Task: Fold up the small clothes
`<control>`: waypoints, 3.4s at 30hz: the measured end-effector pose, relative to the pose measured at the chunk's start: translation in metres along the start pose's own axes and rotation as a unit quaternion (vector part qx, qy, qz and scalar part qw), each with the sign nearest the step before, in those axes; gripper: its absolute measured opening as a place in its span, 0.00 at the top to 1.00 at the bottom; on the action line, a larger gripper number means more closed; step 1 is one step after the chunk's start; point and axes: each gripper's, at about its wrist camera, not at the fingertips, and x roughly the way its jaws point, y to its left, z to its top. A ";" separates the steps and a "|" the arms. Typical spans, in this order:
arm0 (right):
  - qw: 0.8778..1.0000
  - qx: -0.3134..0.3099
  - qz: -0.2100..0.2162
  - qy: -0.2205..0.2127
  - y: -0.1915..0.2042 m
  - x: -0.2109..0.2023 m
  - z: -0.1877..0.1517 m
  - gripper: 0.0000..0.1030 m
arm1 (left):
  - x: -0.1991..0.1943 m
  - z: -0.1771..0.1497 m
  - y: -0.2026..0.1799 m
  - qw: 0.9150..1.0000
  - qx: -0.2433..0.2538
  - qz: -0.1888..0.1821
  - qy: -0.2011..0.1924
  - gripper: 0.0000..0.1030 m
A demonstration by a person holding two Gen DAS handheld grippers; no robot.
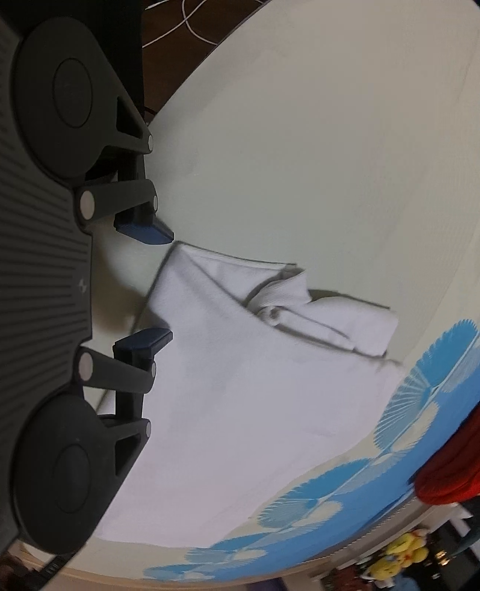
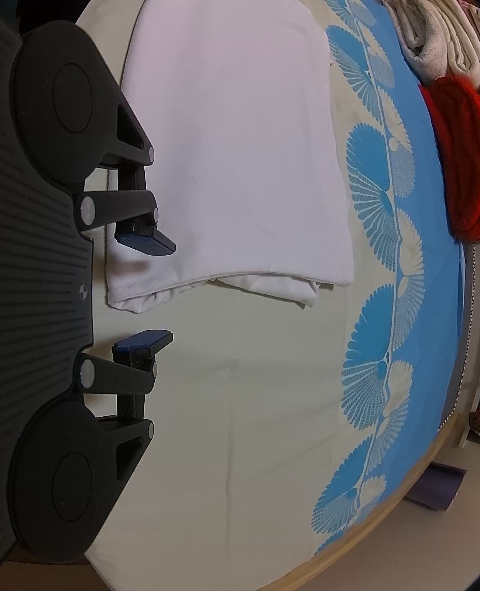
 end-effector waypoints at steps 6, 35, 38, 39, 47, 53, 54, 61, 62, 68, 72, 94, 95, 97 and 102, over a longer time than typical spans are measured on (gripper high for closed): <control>1.000 0.013 -0.005 -0.002 -0.005 0.000 0.000 0.55 | 0.002 0.005 0.000 1.000 -0.017 -0.004 -0.011 0.46; 0.998 -0.006 -0.053 -0.035 0.007 -0.005 -0.012 0.55 | 0.008 0.028 -0.025 0.994 0.027 -0.067 -0.085 0.85; 0.998 -0.010 -0.053 -0.040 0.011 -0.006 -0.010 0.55 | -0.006 0.026 -0.024 0.992 0.030 -0.074 -0.102 0.86; 0.998 -0.010 -0.053 -0.042 0.012 -0.006 -0.009 0.55 | -0.011 0.025 -0.024 0.991 0.033 -0.071 -0.107 0.86; 0.997 0.014 -0.046 -0.068 0.010 -0.016 0.001 0.55 | -0.019 0.021 -0.004 0.993 0.035 -0.002 -0.109 0.86; 0.993 0.040 -0.044 -0.098 -0.004 -0.031 0.006 0.55 | -0.025 0.009 -0.020 0.986 0.094 0.030 -0.136 0.86; 0.993 0.041 -0.046 -0.103 -0.008 -0.034 0.007 0.55 | -0.025 0.007 -0.022 0.984 0.102 0.035 -0.141 0.86; 0.988 0.073 -0.053 -0.124 -0.038 -0.046 0.013 0.55 | -0.052 -0.008 -0.066 0.965 0.175 0.045 -0.188 0.87; 0.987 0.078 -0.051 -0.129 -0.042 -0.048 0.014 0.55 | -0.060 -0.010 -0.078 0.962 0.184 0.040 -0.195 0.87; 0.981 0.105 -0.039 -0.158 -0.070 -0.057 0.017 0.55 | -0.085 -0.051 -0.184 0.941 0.261 -0.008 -0.215 0.87; 0.980 0.130 -0.031 -0.150 -0.090 -0.052 0.011 0.55 | -0.073 -0.105 -0.272 0.923 0.326 -0.047 -0.202 0.88; 0.982 0.100 0.152 0.049 -0.032 0.017 -0.001 0.47 | 0.053 -0.117 -0.196 0.962 0.261 -0.072 0.042 0.74; 0.986 0.081 0.125 0.075 -0.025 0.025 -0.006 0.47 | 0.052 -0.123 -0.196 0.957 0.280 -0.071 0.031 0.74; 0.988 0.071 0.089 0.108 -0.021 0.035 -0.013 0.48 | 0.046 -0.121 -0.202 0.952 0.298 -0.065 0.040 0.67; 0.987 0.092 0.089 0.100 -0.023 0.031 -0.013 0.48 | 0.018 -0.076 -0.222 0.946 0.320 -0.053 0.023 0.38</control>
